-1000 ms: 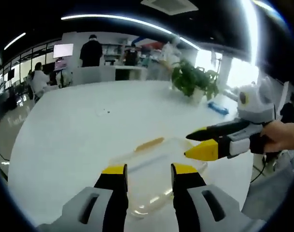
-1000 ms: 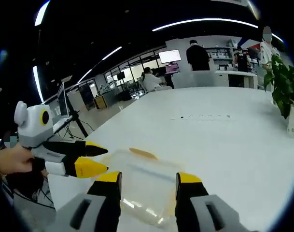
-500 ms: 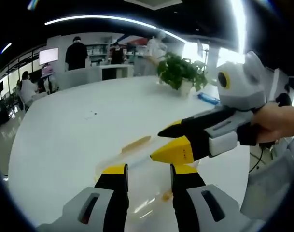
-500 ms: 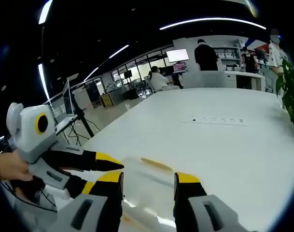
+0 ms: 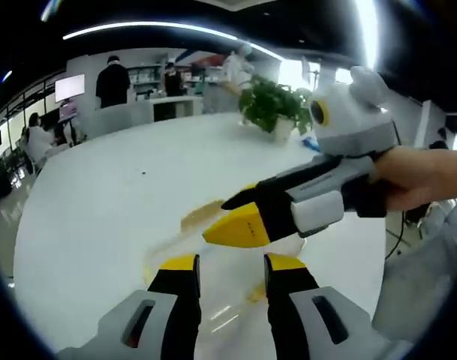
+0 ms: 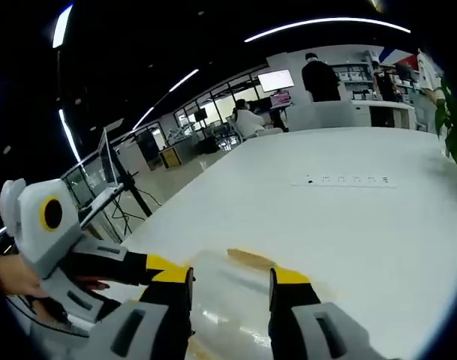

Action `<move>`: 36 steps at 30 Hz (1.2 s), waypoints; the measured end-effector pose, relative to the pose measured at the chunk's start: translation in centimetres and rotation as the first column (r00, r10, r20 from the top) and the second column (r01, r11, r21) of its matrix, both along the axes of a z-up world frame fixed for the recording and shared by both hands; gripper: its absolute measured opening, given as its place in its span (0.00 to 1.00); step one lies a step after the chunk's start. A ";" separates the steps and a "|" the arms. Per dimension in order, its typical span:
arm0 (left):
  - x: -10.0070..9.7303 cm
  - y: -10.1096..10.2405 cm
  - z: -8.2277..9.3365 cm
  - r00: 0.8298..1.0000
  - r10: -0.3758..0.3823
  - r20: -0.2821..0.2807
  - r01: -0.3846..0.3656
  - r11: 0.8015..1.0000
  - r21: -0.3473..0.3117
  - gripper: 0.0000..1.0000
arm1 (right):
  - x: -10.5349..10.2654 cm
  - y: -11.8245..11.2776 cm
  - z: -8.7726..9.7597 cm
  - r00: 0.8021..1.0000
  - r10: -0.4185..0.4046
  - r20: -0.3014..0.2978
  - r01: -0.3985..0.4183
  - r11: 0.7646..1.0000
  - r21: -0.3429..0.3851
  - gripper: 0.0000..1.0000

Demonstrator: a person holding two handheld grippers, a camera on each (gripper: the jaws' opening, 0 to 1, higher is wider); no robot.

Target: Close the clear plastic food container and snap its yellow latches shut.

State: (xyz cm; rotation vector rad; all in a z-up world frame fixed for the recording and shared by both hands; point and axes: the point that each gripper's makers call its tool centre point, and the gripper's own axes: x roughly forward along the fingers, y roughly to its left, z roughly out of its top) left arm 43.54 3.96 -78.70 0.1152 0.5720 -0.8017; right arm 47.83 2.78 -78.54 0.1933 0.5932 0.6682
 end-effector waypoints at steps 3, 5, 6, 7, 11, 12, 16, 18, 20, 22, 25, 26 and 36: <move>-0.2 0.0 0.1 1.000 -0.009 0.004 0.009 1.000 -0.003 0.31 | 0.5 -0.2 0.0 1.000 0.001 0.004 -0.001 1.000 -0.010 0.38; -0.4 0.0 0.2 1.000 -0.019 0.004 0.019 1.000 -0.006 0.32 | 0.6 -0.3 -0.1 1.000 0.003 0.003 -0.003 1.000 -0.015 0.38; -0.6 0.0 0.2 1.000 -0.025 0.006 0.025 1.000 -0.005 0.32 | 0.7 -0.4 -0.1 1.000 0.005 0.003 -0.005 1.000 -0.019 0.38; -0.7 0.0 0.3 1.000 -0.029 0.006 0.029 1.000 -0.003 0.32 | 0.8 -0.4 -0.2 1.000 0.008 0.002 -0.008 1.000 -0.023 0.38; -1.1 0.1 0.1 0.999 -0.051 0.005 0.051 0.999 0.013 0.33 | 1.0 -0.4 -0.6 1.000 0.024 -0.003 -0.025 0.999 -0.041 0.38; -1.1 0.2 -0.1 0.998 -0.056 0.003 0.056 0.998 0.027 0.32 | 1.0 -0.4 -0.6 1.000 0.028 -0.002 -0.028 0.999 -0.046 0.38; -1.1 0.2 0.1 0.999 -0.045 0.001 0.045 0.999 0.013 0.32 | 1.2 -0.4 -0.6 0.999 0.041 -0.002 -0.041 0.998 -0.053 0.38; -0.8 0.1 0.6 0.999 -0.034 0.006 0.034 0.999 -0.010 0.31 | 1.3 -0.5 -0.7 0.999 0.046 -0.002 -0.046 0.997 -0.057 0.38; -0.4 0.2 1.1 1.000 -0.021 0.015 0.021 1.000 -0.023 0.31 | 1.4 -0.5 -0.7 0.999 0.048 -0.002 -0.048 0.997 -0.058 0.38; 0.2 0.4 1.4 1.000 0.008 0.015 -0.007 0.999 -0.033 0.30 | 1.4 -0.5 -0.7 0.999 0.052 -0.004 -0.052 0.997 -0.060 0.38; 0.7 0.9 1.1 1.000 0.027 0.007 -0.026 0.999 -0.020 0.29 | 1.4 -0.4 -0.7 0.998 0.056 -0.006 -0.056 0.996 -0.064 0.38; 0.9 1.1 0.8 0.999 0.033 0.004 -0.033 0.999 -0.009 0.29 | 1.3 -0.4 -0.7 0.998 0.059 -0.007 -0.059 0.996 -0.065 0.38; 0.7 1.1 -0.4 0.995 0.020 -0.098 -0.023 0.999 -0.036 0.41 | 1.1 -0.1 -1.0 0.998 0.062 -0.014 -0.063 0.996 -0.070 0.38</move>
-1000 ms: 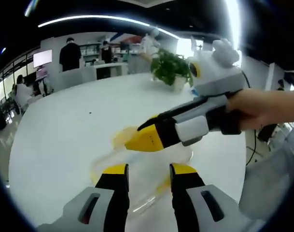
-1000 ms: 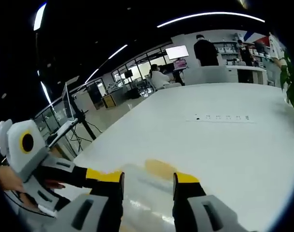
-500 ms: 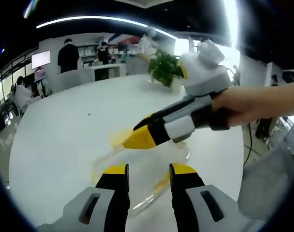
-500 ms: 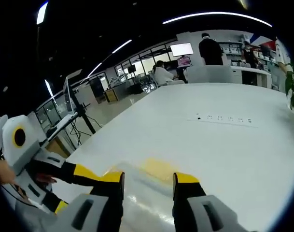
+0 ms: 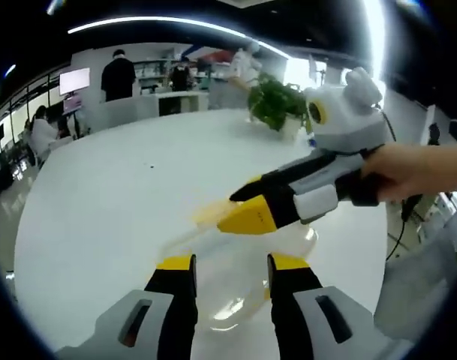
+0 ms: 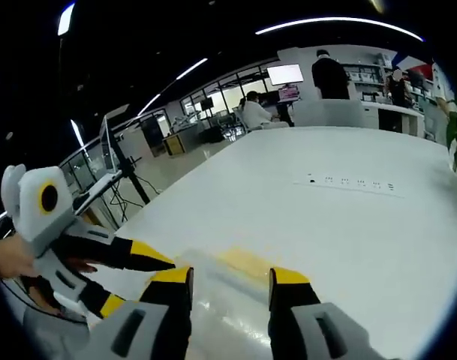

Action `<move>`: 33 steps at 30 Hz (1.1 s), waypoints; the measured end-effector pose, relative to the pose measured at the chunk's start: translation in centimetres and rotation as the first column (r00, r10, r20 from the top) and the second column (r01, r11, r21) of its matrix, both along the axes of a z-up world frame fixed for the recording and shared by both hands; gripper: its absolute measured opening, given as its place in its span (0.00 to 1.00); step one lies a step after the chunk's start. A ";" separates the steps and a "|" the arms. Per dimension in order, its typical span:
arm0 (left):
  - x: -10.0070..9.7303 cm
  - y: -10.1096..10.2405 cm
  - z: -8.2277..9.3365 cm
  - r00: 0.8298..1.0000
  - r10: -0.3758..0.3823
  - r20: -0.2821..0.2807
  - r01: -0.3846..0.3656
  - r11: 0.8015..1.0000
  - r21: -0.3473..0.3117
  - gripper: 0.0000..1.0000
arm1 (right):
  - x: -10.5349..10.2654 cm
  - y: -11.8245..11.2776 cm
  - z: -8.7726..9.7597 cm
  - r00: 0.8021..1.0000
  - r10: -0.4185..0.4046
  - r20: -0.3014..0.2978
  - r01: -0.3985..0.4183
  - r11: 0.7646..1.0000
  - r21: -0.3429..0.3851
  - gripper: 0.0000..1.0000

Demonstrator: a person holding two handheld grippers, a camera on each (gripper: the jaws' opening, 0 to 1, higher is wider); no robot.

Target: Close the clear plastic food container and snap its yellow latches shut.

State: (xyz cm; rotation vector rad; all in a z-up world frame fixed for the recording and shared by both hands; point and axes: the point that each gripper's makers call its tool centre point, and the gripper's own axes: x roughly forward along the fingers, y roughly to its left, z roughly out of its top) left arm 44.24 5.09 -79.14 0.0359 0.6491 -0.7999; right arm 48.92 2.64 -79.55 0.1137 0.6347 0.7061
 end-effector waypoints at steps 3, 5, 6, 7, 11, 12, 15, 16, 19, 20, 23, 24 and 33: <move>-0.5 0.1 -0.9 0.999 -0.033 -0.012 0.033 0.998 0.046 0.46 | 0.1 0.0 0.0 1.000 -0.008 -0.003 0.008 1.000 0.003 0.38; -0.2 0.2 -0.6 1.000 -0.016 0.002 0.016 0.999 0.044 0.44 | 0.1 0.1 0.0 1.000 -0.007 -0.002 0.007 1.000 0.000 0.38; -0.2 0.2 -0.4 1.000 -0.008 0.005 0.008 0.999 0.032 0.43 | 0.1 0.1 0.0 1.000 -0.007 -0.002 0.007 1.000 0.000 0.38; -0.2 0.1 -0.2 1.000 -0.008 0.005 0.008 1.000 0.021 0.42 | 0.1 0.0 0.0 1.000 -0.009 0.000 0.009 1.000 0.001 0.38; -0.6 -0.1 -0.4 0.997 -0.066 0.035 0.063 0.995 0.074 0.45 | 0.1 0.1 -0.1 1.000 -0.003 0.003 0.003 1.000 -0.005 0.38; -0.8 -0.3 -0.4 0.993 -0.100 0.060 0.094 0.991 0.092 0.45 | 0.1 0.1 -0.1 1.000 0.005 0.005 -0.005 1.000 -0.012 0.38; -1.4 -0.7 -0.4 0.978 -0.178 0.109 0.161 0.975 0.151 0.47 | 0.1 0.1 -0.1 1.000 0.020 0.009 -0.020 1.000 -0.024 0.38; -1.7 -0.8 -0.6 0.971 -0.209 0.118 0.186 0.966 0.178 0.47 | 0.1 0.1 -0.2 1.000 0.026 0.009 -0.025 0.999 -0.028 0.38; -2.3 -1.1 -1.0 0.947 -0.285 0.146 0.244 0.937 0.251 0.48 | 0.4 0.1 -0.3 0.999 0.041 0.010 -0.040 0.998 -0.041 0.38; -2.6 -1.2 -1.2 0.934 -0.322 0.157 0.269 0.920 0.287 0.48 | 0.4 0.1 -0.4 0.999 0.049 0.010 -0.048 0.998 -0.047 0.38; -3.0 -1.4 -1.9 0.905 -0.391 0.168 0.313 0.878 0.361 0.49 | 0.6 0.0 -0.9 0.993 0.116 0.016 -0.114 0.988 -0.104 0.38; -3.1 -1.4 -2.1 0.898 -0.407 0.169 0.321 0.866 0.383 0.48 | 0.5 0.0 -1.1 0.990 0.138 0.010 -0.136 0.983 -0.125 0.38; -2.6 -1.6 -2.5 0.865 -0.458 0.203 0.331 0.827 0.455 0.42 | 0.1 0.3 -1.9 0.923 0.381 -0.049 -0.383 0.904 -0.190 0.38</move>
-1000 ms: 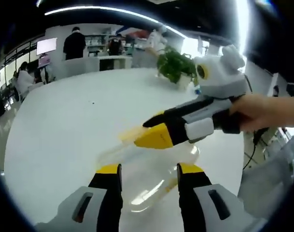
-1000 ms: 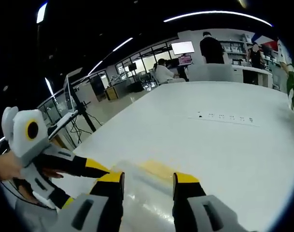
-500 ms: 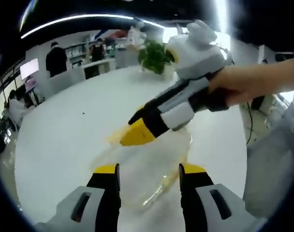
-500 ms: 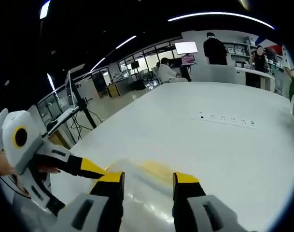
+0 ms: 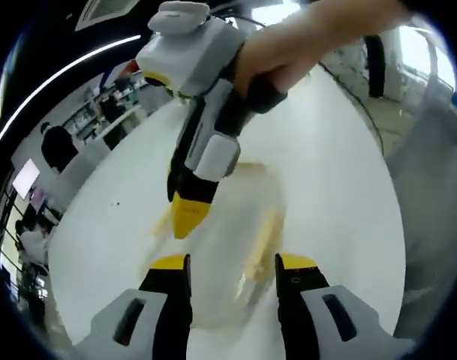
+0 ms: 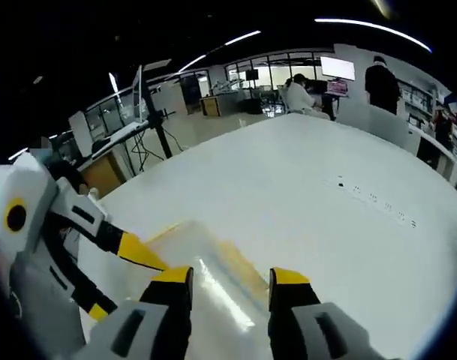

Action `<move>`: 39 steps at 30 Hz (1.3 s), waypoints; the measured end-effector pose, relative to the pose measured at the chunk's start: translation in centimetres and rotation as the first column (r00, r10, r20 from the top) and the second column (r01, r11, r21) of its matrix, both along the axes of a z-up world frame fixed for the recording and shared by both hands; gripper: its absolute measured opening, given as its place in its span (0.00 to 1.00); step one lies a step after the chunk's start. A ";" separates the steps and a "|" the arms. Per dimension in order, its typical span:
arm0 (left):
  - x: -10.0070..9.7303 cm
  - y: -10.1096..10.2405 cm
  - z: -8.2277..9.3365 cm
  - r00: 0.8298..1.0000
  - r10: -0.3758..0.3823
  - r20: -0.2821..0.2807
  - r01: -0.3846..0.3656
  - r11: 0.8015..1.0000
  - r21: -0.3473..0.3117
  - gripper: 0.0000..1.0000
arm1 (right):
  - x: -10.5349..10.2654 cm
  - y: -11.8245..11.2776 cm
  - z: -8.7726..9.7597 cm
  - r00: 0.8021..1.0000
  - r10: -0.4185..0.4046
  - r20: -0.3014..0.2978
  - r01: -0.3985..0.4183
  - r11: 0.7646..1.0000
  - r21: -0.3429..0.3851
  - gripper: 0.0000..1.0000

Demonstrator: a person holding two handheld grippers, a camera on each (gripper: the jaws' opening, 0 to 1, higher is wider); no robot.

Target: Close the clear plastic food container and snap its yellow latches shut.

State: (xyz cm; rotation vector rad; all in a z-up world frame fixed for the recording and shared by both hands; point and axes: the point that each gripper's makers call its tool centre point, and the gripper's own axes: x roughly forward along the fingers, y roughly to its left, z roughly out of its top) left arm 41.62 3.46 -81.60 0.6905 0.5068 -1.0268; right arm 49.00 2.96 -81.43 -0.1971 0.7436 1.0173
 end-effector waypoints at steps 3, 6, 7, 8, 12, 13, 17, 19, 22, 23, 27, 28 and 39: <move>0.1 0.0 -0.1 1.000 -0.023 0.013 0.023 1.000 0.014 0.43 | -0.1 0.2 -0.2 0.997 0.063 -0.048 -0.063 0.998 0.001 0.39; 0.2 -0.1 -0.2 0.999 -0.036 0.018 0.036 0.999 0.019 0.44 | -0.4 0.2 -0.4 0.982 0.150 -0.111 -0.153 0.988 -0.017 0.39; 0.2 -0.2 -0.2 0.999 -0.037 0.020 0.037 0.999 0.018 0.44 | -0.5 0.1 -0.5 0.971 0.193 -0.142 -0.200 0.979 -0.033 0.38; 0.3 -0.2 -0.2 0.999 -0.039 0.022 0.039 0.999 0.019 0.44 | -0.6 0.0 -0.5 0.962 0.224 -0.155 -0.233 0.972 -0.043 0.38; 0.3 -0.3 -0.3 0.999 -0.041 0.025 0.040 0.999 0.021 0.44 | -0.9 0.0 -0.6 0.917 0.309 -0.253 -0.334 0.941 -0.062 0.35; 0.3 -0.3 -0.2 0.999 -0.040 0.025 0.039 0.999 0.019 0.44 | -0.9 0.0 -0.7 0.910 0.313 -0.272 -0.344 0.937 -0.070 0.34; 0.4 -0.3 -0.3 0.999 -0.035 0.025 0.034 0.999 0.007 0.44 | -0.9 0.3 -0.8 0.880 0.354 -0.317 -0.407 0.906 -0.115 0.33; 0.4 -0.3 -0.3 0.999 -0.034 0.024 0.034 0.999 0.008 0.43 | -1.0 0.4 -0.8 0.863 0.391 -0.320 -0.453 0.880 -0.144 0.33; 0.4 -0.3 -0.3 0.999 -0.034 0.023 0.034 0.999 0.007 0.43 | -1.0 0.5 -0.9 0.855 0.380 -0.353 -0.460 0.870 -0.179 0.32; 0.5 -0.4 -0.3 0.999 -0.029 0.017 0.029 1.000 0.004 0.42 | -1.1 0.5 -1.0 0.848 0.384 -0.366 -0.473 0.859 -0.194 0.32; -0.1 -1.1 -0.3 0.997 -0.071 0.005 0.071 0.997 0.027 0.41 | -2.0 0.8 -1.1 0.806 0.425 -0.413 -0.537 0.818 -0.205 0.31; -0.2 -1.2 -0.3 0.997 -0.071 0.008 0.071 0.997 0.032 0.41 | -2.1 0.9 -1.1 0.790 0.452 -0.413 -0.569 0.791 -0.224 0.30; 0.4 -1.1 -1.1 0.999 -0.024 0.048 0.021 0.998 0.066 0.38 | -2.2 0.7 -1.5 0.765 0.430 -0.479 -0.569 0.799 -0.192 0.28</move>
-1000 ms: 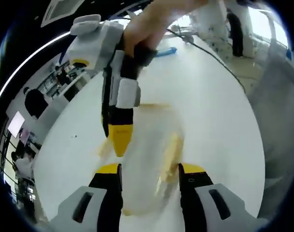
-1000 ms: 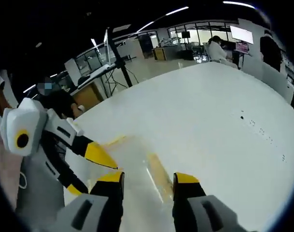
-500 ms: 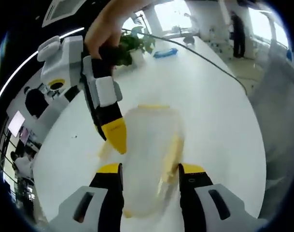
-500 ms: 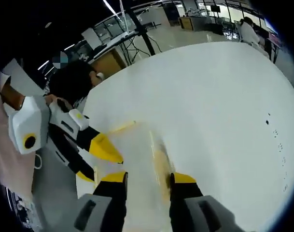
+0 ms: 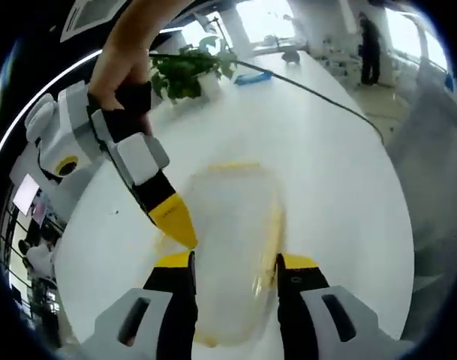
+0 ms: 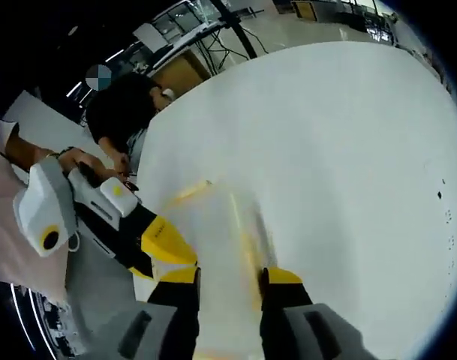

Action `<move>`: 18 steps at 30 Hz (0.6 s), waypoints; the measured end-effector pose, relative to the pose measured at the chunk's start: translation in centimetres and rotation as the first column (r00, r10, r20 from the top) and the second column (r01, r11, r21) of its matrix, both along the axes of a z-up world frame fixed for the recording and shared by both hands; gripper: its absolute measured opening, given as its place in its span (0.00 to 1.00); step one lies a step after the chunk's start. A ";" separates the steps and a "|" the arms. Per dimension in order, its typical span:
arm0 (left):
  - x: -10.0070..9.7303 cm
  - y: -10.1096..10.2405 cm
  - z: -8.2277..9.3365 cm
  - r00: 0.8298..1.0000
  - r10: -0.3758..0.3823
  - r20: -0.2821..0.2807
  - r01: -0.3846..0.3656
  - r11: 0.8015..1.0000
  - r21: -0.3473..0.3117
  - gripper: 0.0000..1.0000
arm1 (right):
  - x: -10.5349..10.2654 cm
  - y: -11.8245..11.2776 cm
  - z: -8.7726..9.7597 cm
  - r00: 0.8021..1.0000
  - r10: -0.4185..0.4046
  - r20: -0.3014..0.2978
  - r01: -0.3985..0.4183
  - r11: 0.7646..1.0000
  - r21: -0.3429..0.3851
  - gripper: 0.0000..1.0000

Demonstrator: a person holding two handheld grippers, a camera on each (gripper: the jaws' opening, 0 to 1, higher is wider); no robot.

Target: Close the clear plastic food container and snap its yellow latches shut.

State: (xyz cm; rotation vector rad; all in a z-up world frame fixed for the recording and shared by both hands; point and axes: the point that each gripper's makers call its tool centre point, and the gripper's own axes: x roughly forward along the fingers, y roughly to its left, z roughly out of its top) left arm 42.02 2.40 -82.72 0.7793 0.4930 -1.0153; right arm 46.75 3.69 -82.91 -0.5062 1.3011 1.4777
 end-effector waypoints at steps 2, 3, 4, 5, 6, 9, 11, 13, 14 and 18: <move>0.0 0.1 0.0 1.000 0.005 0.021 -0.006 1.000 0.020 0.38 | 0.0 -0.1 0.1 1.000 -0.015 0.012 0.014 1.000 0.023 0.28; 0.0 0.0 -0.1 1.000 0.008 0.021 -0.008 1.000 0.018 0.38 | 0.1 -0.1 0.1 1.000 -0.018 0.012 0.018 0.999 0.028 0.29; 0.0 0.1 0.0 1.000 0.011 0.015 -0.011 1.000 0.009 0.38 | 0.0 -0.1 0.1 1.000 -0.020 0.014 0.020 0.999 0.031 0.29; 0.1 0.1 0.0 1.000 0.009 0.013 -0.010 1.000 0.008 0.38 | 0.1 -0.1 0.1 1.000 -0.019 0.015 0.019 0.999 0.032 0.29; 0.0 0.0 0.1 1.000 0.005 0.015 -0.005 1.000 0.012 0.38 | 0.0 -0.1 0.1 1.000 -0.014 0.018 0.013 0.999 0.030 0.29; 0.0 0.0 0.1 1.000 0.001 0.012 -0.001 1.000 0.007 0.38 | 0.2 -0.1 0.1 1.000 -0.009 0.024 0.008 1.000 0.021 0.29; 0.1 0.0 0.2 1.000 -0.007 0.008 0.006 1.000 0.011 0.39 | 0.2 -0.2 0.2 0.999 -0.014 0.040 0.013 1.000 0.025 0.29; 0.2 0.1 0.3 1.000 -0.018 0.007 0.018 1.000 0.017 0.39 | 0.3 -0.3 0.3 0.998 -0.027 0.062 0.025 0.999 0.043 0.29; 0.1 0.2 0.3 1.000 -0.020 0.007 0.019 1.000 0.017 0.39 | 0.3 -0.4 0.3 0.997 -0.036 0.071 0.032 0.998 0.051 0.29; 0.0 0.2 0.4 1.000 -0.022 0.006 0.022 1.000 0.018 0.39 | 0.3 -0.5 0.4 0.993 -0.063 0.101 0.055 0.995 0.084 0.30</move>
